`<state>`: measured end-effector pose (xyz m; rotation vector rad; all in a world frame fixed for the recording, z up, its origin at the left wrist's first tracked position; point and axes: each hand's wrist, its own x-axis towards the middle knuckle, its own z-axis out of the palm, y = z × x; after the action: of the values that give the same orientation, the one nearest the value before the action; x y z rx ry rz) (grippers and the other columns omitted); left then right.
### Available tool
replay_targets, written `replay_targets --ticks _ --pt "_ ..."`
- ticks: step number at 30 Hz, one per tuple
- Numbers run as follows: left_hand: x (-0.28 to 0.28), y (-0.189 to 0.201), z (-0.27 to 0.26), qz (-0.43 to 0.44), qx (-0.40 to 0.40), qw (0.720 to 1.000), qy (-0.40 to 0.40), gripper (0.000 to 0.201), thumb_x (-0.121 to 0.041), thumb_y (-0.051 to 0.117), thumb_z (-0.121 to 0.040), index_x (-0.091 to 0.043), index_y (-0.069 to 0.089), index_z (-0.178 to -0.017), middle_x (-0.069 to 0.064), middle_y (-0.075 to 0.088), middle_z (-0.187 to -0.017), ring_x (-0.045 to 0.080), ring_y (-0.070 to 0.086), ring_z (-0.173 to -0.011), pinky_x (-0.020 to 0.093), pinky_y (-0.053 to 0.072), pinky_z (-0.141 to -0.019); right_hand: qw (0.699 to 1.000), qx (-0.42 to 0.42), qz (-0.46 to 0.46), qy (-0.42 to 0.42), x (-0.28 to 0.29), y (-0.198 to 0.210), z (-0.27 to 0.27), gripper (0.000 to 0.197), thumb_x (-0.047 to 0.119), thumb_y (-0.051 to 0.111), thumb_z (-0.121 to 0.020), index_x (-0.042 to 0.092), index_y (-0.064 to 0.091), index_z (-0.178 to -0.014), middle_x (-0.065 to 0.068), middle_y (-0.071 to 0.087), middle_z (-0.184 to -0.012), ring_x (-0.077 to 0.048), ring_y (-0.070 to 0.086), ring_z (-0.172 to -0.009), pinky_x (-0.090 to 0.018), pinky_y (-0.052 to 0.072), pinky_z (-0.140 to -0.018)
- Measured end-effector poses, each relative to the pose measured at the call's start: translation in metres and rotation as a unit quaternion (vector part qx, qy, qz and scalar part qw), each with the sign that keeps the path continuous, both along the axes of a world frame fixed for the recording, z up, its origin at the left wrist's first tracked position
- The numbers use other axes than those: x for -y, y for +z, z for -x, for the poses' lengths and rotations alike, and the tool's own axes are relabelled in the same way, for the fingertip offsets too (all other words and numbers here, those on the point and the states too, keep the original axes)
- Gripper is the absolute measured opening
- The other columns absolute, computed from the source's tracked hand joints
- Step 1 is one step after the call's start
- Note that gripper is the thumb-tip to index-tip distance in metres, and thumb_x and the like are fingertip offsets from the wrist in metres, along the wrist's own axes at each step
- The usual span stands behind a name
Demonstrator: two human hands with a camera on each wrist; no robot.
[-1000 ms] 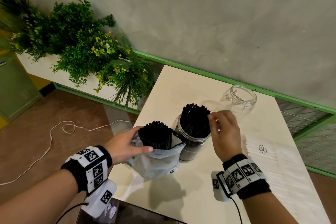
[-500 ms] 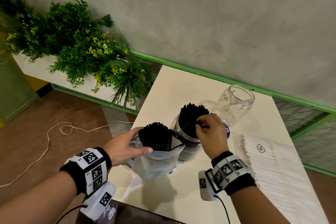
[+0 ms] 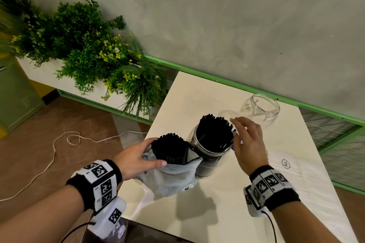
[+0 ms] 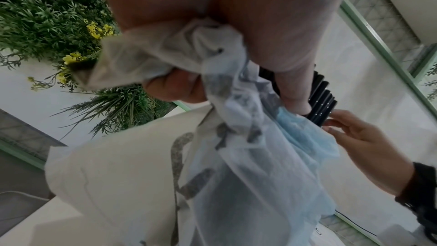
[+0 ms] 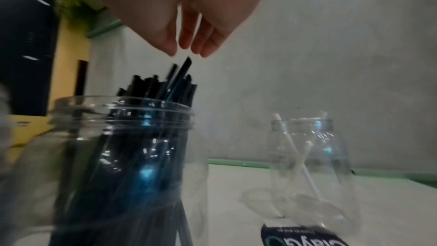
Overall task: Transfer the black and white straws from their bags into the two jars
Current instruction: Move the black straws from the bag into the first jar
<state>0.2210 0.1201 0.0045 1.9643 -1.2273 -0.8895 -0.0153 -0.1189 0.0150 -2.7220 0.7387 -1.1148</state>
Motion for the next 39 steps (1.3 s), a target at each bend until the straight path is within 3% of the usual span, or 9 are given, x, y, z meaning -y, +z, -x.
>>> replay_targets --ticks 4,8,13,17,20,25,29,36,39 --pt "-0.001 0.002 0.000 0.005 -0.008 1.000 -0.001 0.111 -0.093 0.051 -0.046 -0.035 0.036 -0.139 -0.017 0.058 -0.124 0.000 0.053 -0.116 0.022 0.042 -0.099 0.994 -0.045 0.008 0.099 -0.022 0.004 -0.009 0.041 0.025 0.056 -0.092 0.009 0.057 -0.129 -0.008 0.054 -0.116 -0.023 0.050 -0.104 -0.031 0.045 -0.092" --pt "-0.001 0.002 0.000 -0.001 -0.005 1.000 0.000 0.109 -0.093 0.050 -0.047 -0.036 0.036 -0.138 -0.018 0.057 -0.125 0.001 0.054 -0.116 0.023 0.043 -0.098 0.982 -0.106 -0.024 0.152 -0.024 0.003 -0.038 0.028 0.016 0.060 -0.090 0.010 0.064 -0.117 -0.007 0.059 -0.105 -0.023 0.057 -0.093 -0.032 0.050 -0.083" --pt "-0.001 0.005 0.000 -0.003 -0.005 1.000 0.006 0.112 -0.093 0.051 -0.045 -0.035 0.035 -0.140 -0.017 0.057 -0.124 0.000 0.053 -0.113 0.019 0.042 -0.095 0.993 -0.070 -0.062 0.069 0.002 0.035 -0.069 0.017 0.009 0.067 -0.085 0.011 0.069 -0.103 -0.004 0.068 -0.090 -0.024 0.059 -0.086 -0.034 0.049 -0.080" --pt "-0.002 0.004 -0.001 -0.006 -0.006 1.000 0.007 0.114 -0.094 0.050 -0.045 -0.034 0.034 -0.140 -0.016 0.057 -0.126 0.001 0.053 -0.115 0.019 0.042 -0.094 0.977 -0.184 -0.108 -0.003 0.031 0.045 -0.071 0.026 0.029 0.065 -0.088 0.022 0.065 -0.113 0.005 0.064 -0.099 -0.020 0.049 -0.100 -0.031 0.040 -0.087" --pt "-0.001 0.006 -0.001 -0.002 -0.016 1.000 0.003 0.112 -0.094 0.051 -0.044 -0.036 0.035 -0.139 -0.021 0.055 -0.121 0.000 0.053 -0.115 0.015 0.041 -0.091 0.976 -0.131 -0.171 0.017 0.034 0.040 -0.055 0.034 0.041 0.063 -0.088 0.023 0.063 -0.117 0.007 0.061 -0.109 -0.017 0.046 -0.109 -0.024 0.032 -0.090" --pt "0.001 0.006 -0.001 0.009 -0.033 0.999 0.006 0.110 -0.092 0.055 -0.044 -0.036 0.037 -0.137 -0.023 0.055 -0.119 -0.004 0.053 -0.114 0.007 0.039 -0.086 0.946 -0.240 -0.197 0.090 0.042 0.016 -0.033 0.067 0.044 0.074 -0.078 0.032 0.045 -0.138 0.003 0.047 -0.138 -0.022 0.041 -0.125 -0.037 0.034 -0.107" --pt "0.002 0.007 -0.001 0.011 -0.028 1.000 0.001 0.109 -0.092 0.053 -0.045 -0.037 0.036 -0.138 -0.024 0.054 -0.121 -0.004 0.053 -0.113 0.006 0.040 -0.083 0.960 -0.166 -0.216 0.070 0.040 0.013 -0.040 0.041 0.030 0.067 -0.087 0.028 0.059 -0.127 0.004 0.058 -0.125 -0.014 0.053 -0.112 -0.023 0.040 -0.096" --pt "0.000 0.007 -0.002 0.001 -0.019 1.000 -0.003 0.105 -0.084 0.056 -0.051 -0.034 0.034 -0.141 -0.014 0.057 -0.128 -0.007 0.057 -0.087 0.007 0.043 -0.072 0.979 -0.019 -0.197 0.039 0.040 0.025 -0.061 0.011 0.018 0.069 -0.086 0.021 0.075 -0.094 0.008 0.064 -0.088 -0.009 0.060 -0.086 -0.026 0.049 -0.082" --pt "0.000 0.006 -0.003 -0.001 -0.012 1.000 -0.003 0.114 -0.093 0.052 -0.045 -0.034 0.034 -0.141 -0.014 0.056 -0.130 -0.002 0.056 -0.106 0.015 0.045 -0.085 0.979 -0.080 -0.184 0.033 0.047 0.030 -0.068 0.013 0.020 0.066 -0.089 0.021 0.074 -0.099 0.004 0.062 -0.096 -0.014 0.058 -0.092 -0.028 0.046 -0.084"
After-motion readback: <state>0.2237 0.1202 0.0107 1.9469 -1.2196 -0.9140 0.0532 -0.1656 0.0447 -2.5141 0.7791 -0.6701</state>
